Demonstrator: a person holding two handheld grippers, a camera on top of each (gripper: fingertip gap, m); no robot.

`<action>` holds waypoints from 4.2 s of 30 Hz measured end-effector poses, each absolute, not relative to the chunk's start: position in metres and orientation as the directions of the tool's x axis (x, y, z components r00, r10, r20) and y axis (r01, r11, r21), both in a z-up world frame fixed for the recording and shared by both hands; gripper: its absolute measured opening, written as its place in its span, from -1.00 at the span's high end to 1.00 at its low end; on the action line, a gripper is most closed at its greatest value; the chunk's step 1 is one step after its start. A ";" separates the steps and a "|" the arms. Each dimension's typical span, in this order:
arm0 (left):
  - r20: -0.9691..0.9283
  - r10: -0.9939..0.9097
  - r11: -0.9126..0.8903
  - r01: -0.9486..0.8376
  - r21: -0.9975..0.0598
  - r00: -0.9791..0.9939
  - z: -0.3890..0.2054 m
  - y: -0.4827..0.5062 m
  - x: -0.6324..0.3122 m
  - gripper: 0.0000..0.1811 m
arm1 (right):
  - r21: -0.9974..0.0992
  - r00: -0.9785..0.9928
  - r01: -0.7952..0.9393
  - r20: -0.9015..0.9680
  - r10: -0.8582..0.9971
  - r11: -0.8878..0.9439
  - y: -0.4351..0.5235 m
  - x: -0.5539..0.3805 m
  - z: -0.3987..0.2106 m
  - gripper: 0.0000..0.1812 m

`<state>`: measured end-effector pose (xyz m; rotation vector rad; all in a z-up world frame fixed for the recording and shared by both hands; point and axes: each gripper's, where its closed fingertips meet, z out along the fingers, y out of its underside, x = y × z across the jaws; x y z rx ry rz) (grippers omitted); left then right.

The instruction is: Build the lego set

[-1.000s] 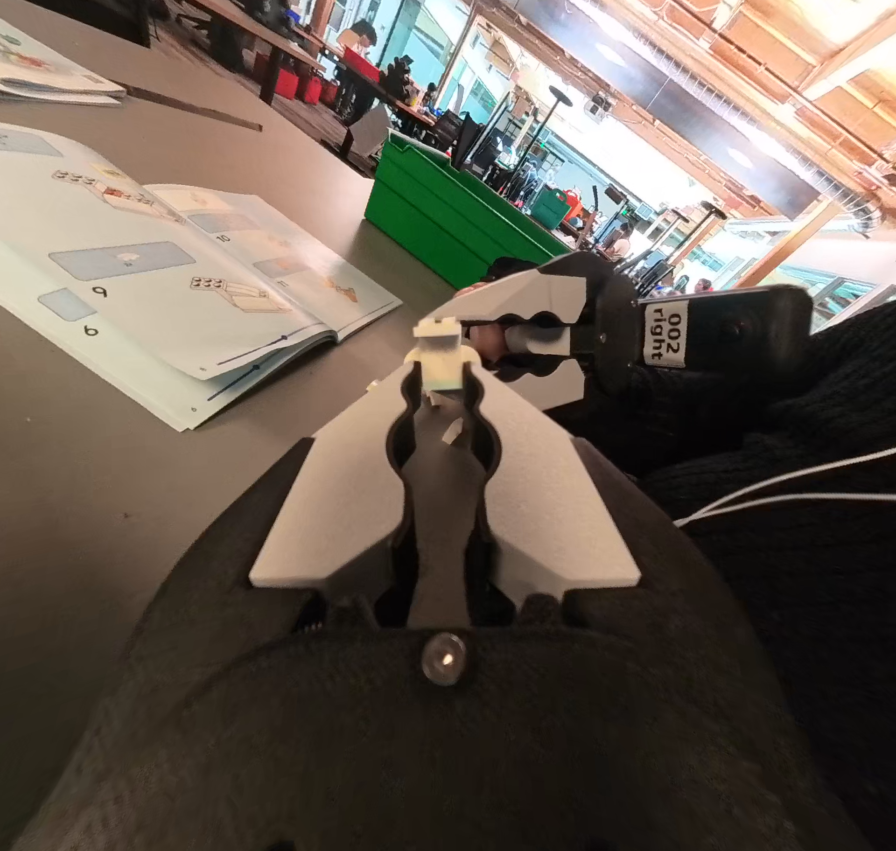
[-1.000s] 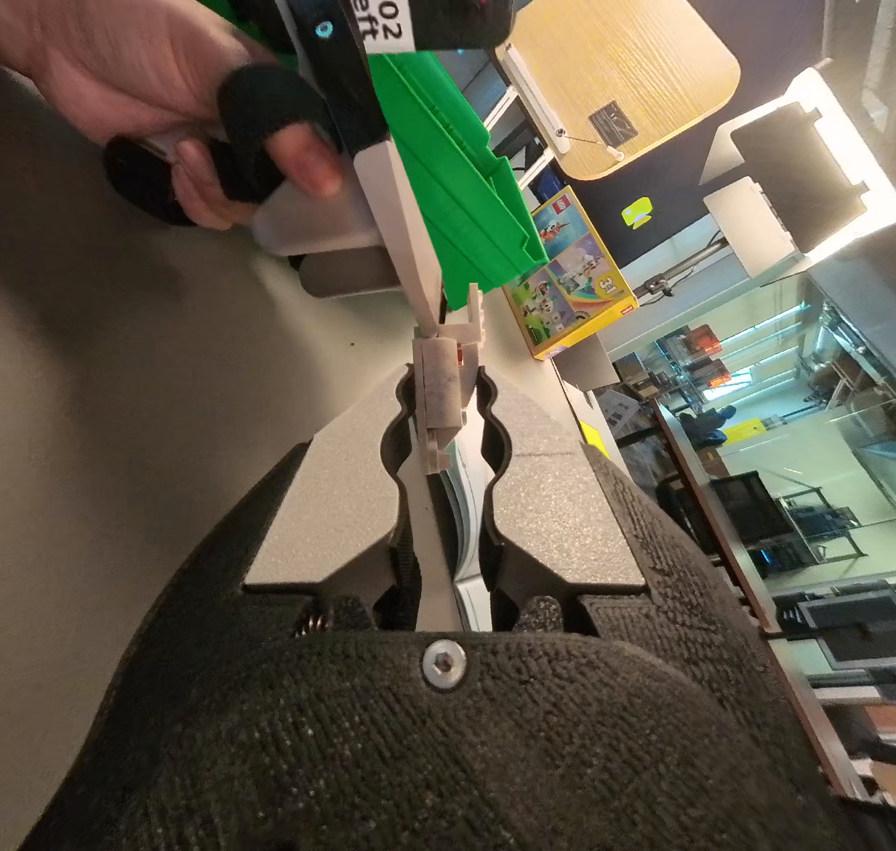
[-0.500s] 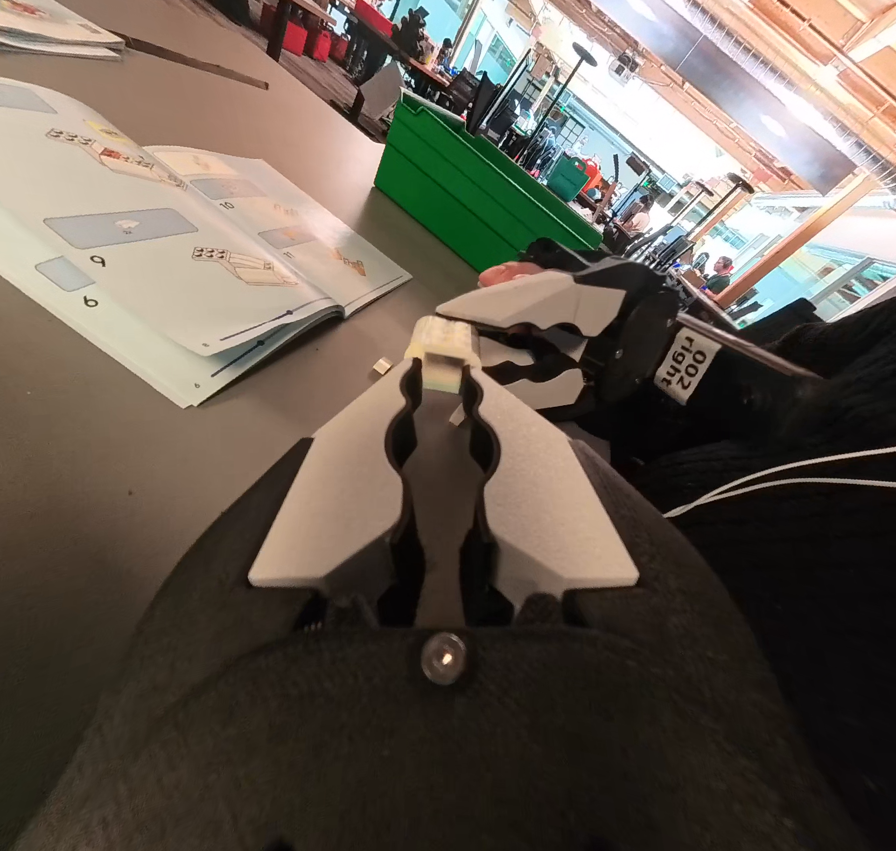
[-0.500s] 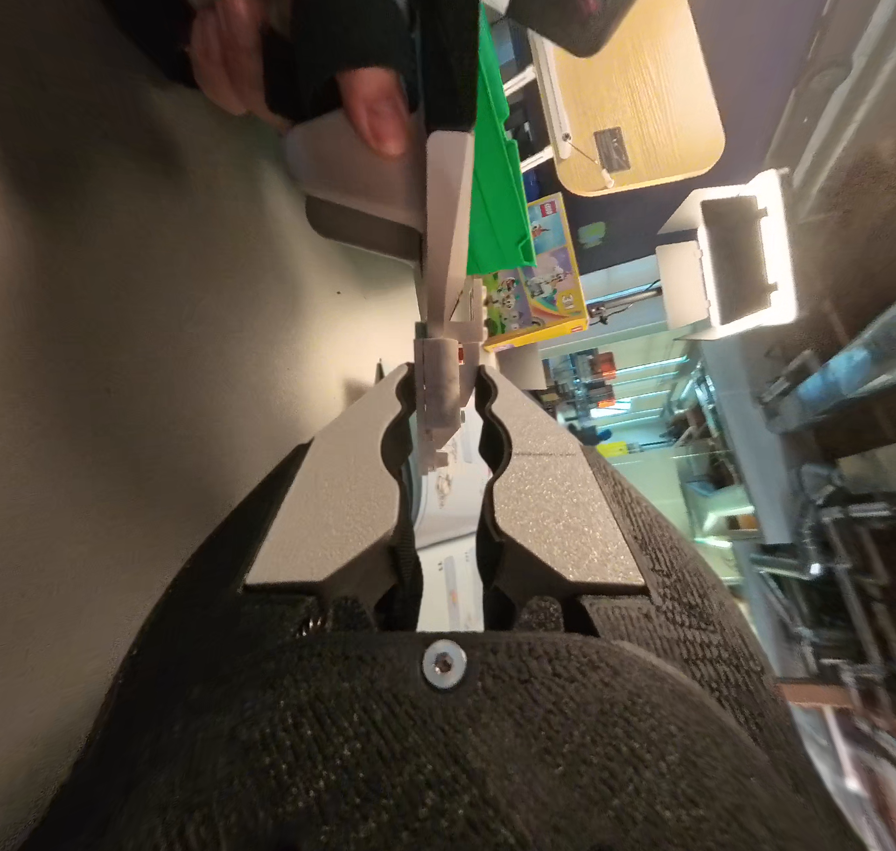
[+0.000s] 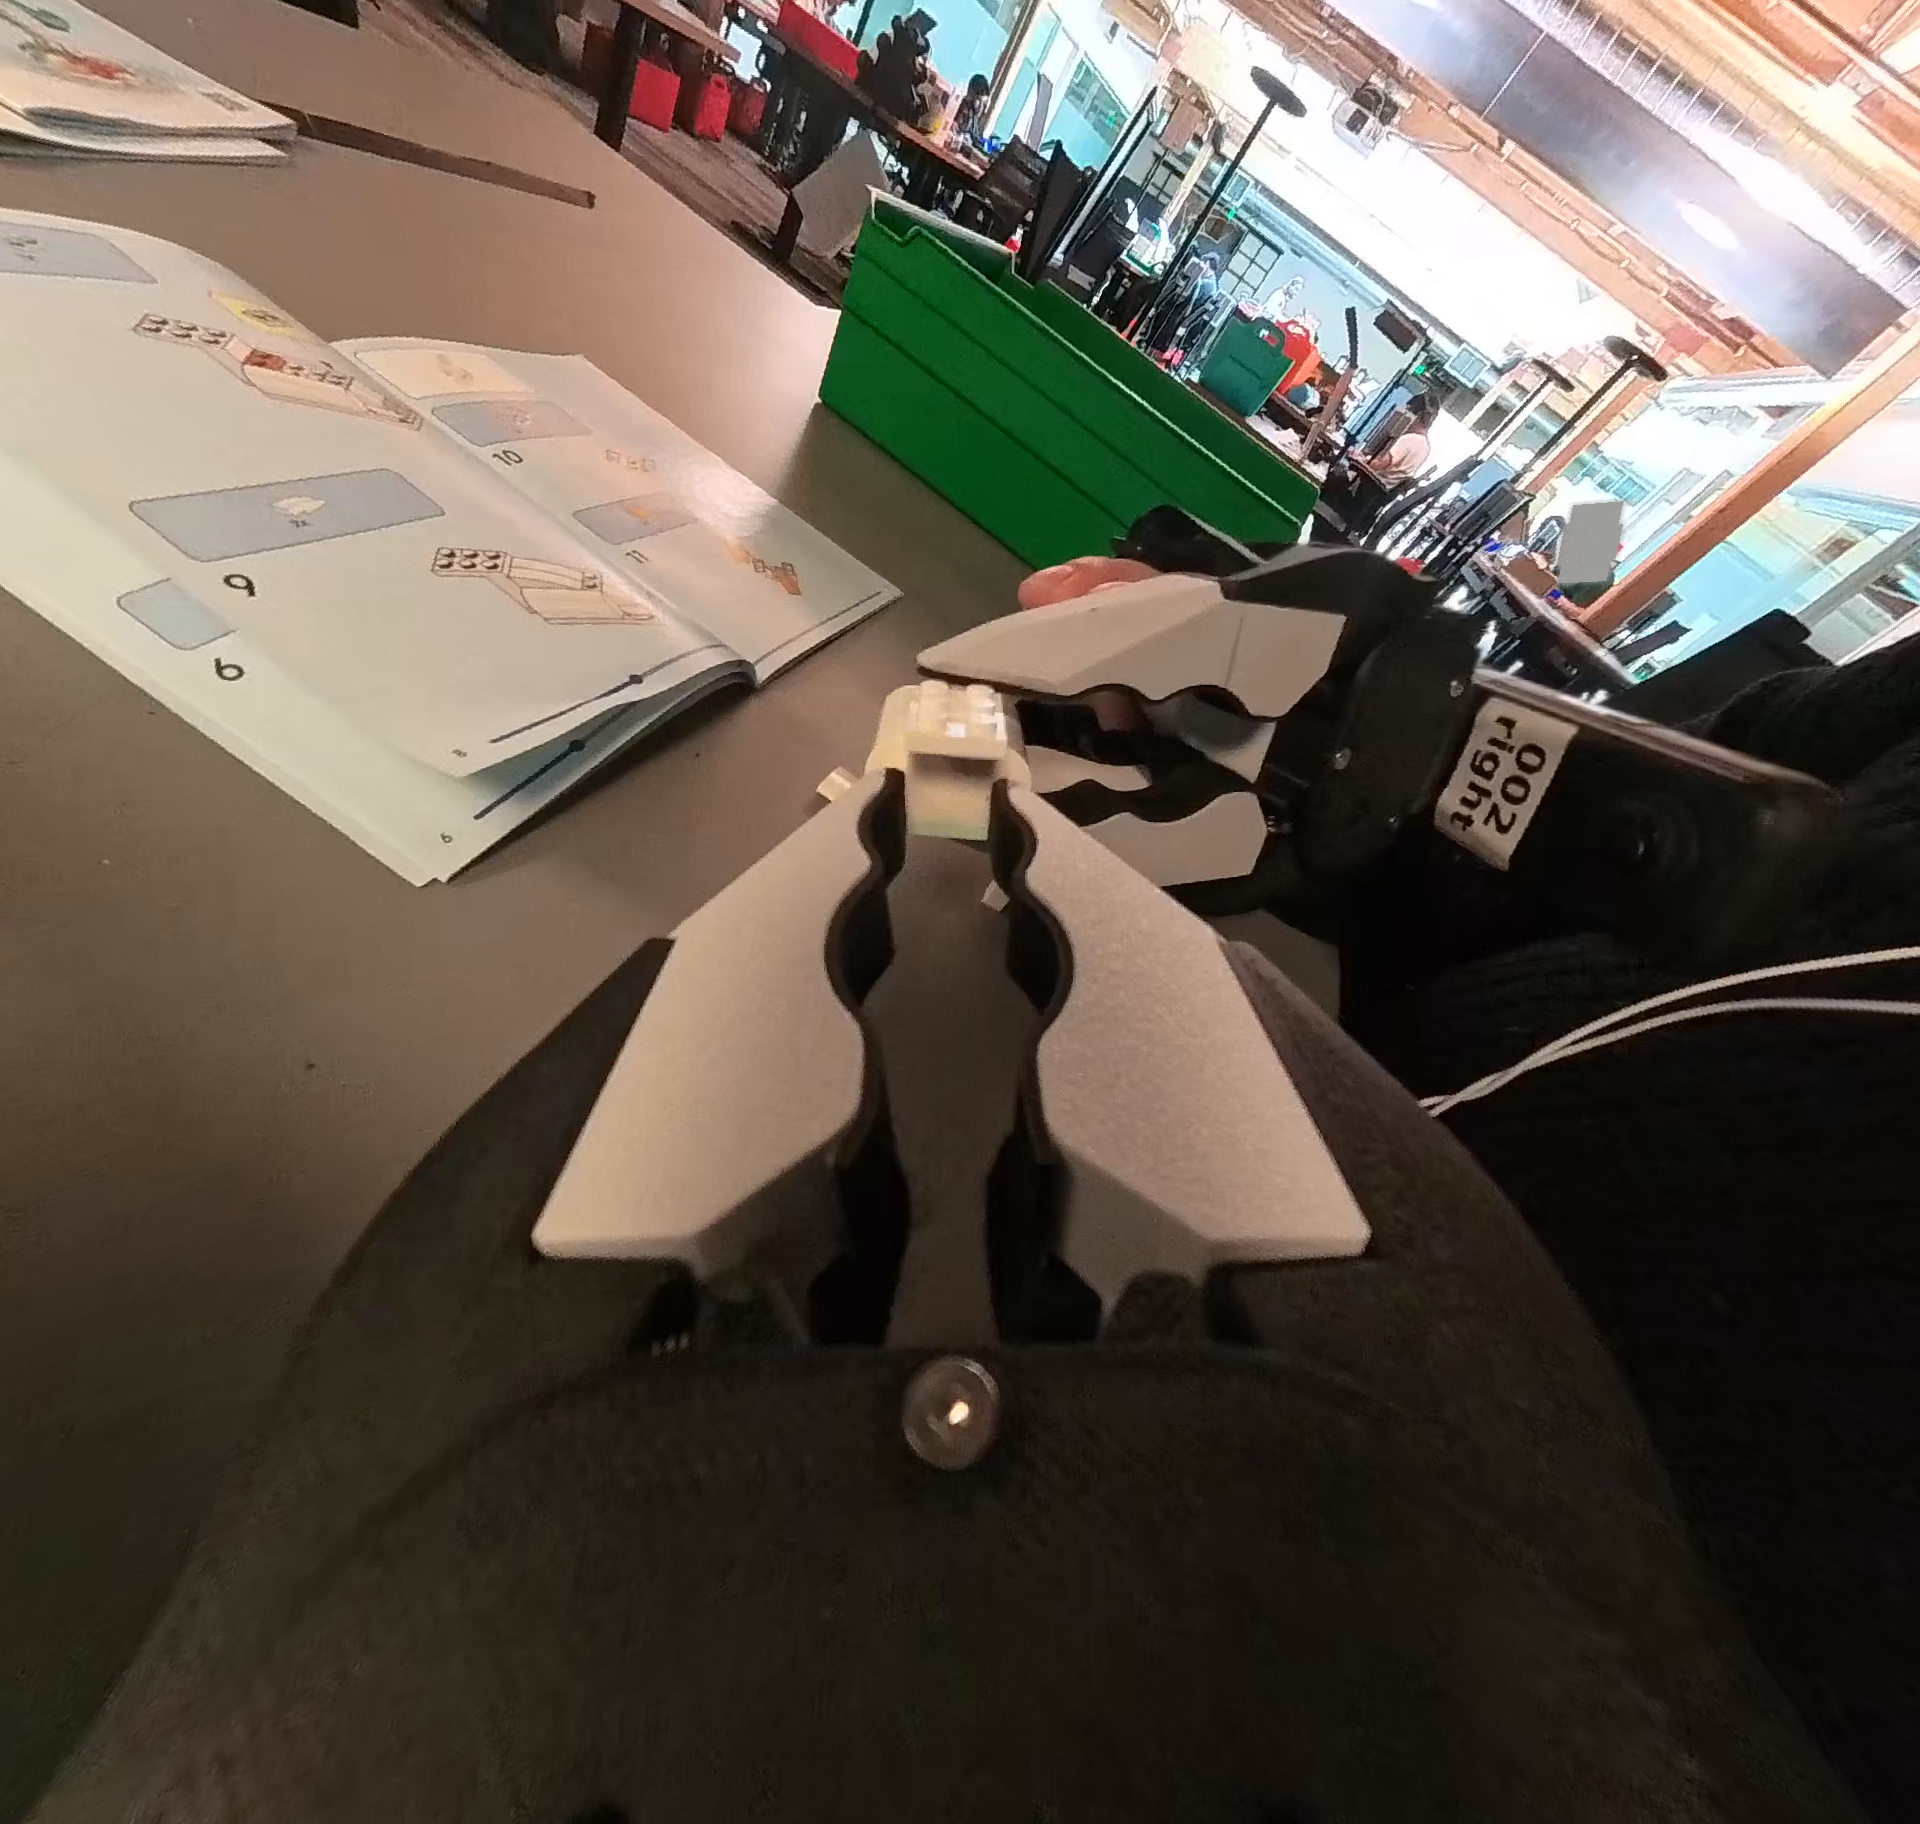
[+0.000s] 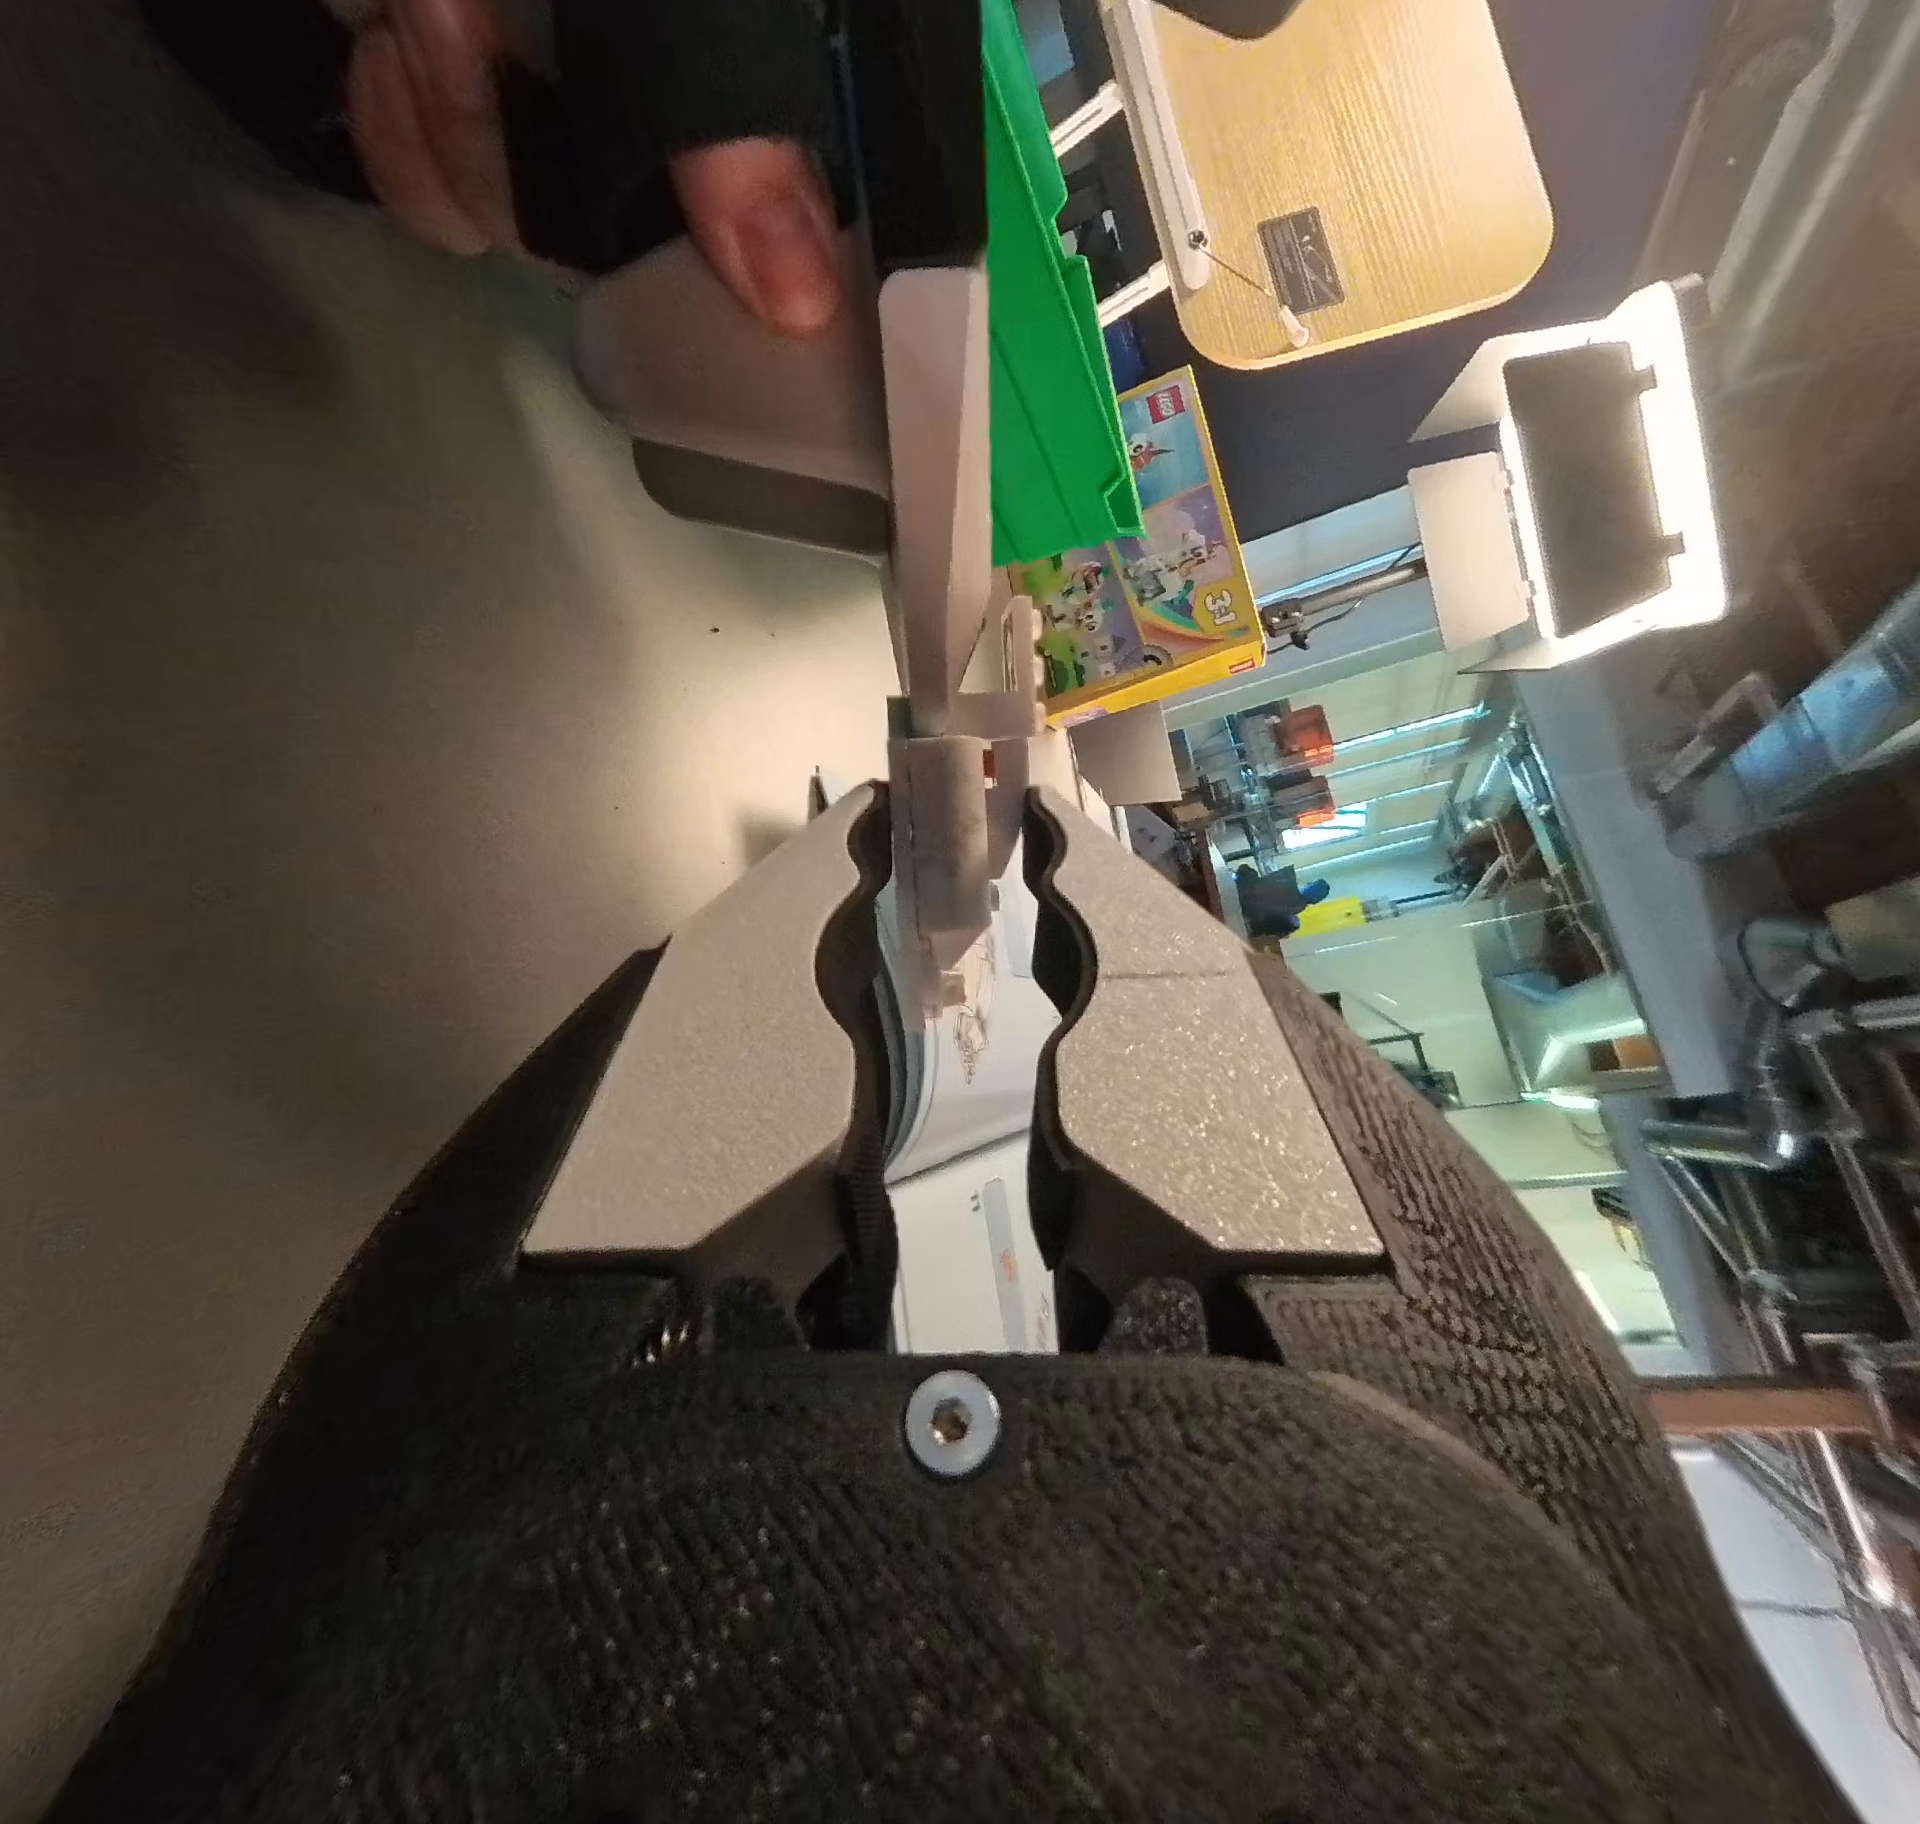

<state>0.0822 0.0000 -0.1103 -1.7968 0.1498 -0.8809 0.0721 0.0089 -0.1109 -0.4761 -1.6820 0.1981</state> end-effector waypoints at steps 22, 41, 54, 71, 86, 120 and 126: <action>0.558 -0.490 -0.403 0.394 -0.826 0.669 -0.104 0.004 0.080 0.43 | -0.564 -0.065 0.176 0.812 0.581 0.807 0.006 0.066 -0.106 0.74; 0.488 -0.546 -0.414 0.288 -0.864 0.681 -0.107 -0.002 0.090 0.62 | -0.395 -0.029 0.121 0.915 0.401 0.911 -0.003 0.067 -0.101 0.74; 0.486 -0.577 -0.408 0.284 -0.868 0.656 -0.105 -0.005 0.093 0.62 | -0.362 -0.014 0.085 0.931 0.365 0.928 -0.007 0.071 -0.098 0.74; 0.483 -0.580 -0.342 0.342 -0.875 0.656 -0.094 -0.005 0.083 0.62 | -0.439 -0.078 0.019 0.895 0.439 0.898 0.000 0.084 -0.098 0.49; 0.413 -0.686 -0.317 0.265 -0.911 0.599 -0.089 -0.016 0.100 0.62 | -0.991 -0.627 0.132 -0.112 0.771 -0.037 -0.014 0.099 -0.049 0.75; 0.302 -0.717 -0.272 0.147 -0.951 0.629 -0.093 -0.026 0.111 0.62 | -0.713 -0.131 0.701 -0.081 0.988 0.035 0.044 0.061 -0.175 0.71; 0.298 -0.717 -0.271 0.141 -0.952 0.630 -0.094 -0.026 0.112 0.62 | -0.695 -0.113 0.708 0.063 0.992 0.125 0.049 0.056 -0.181 0.92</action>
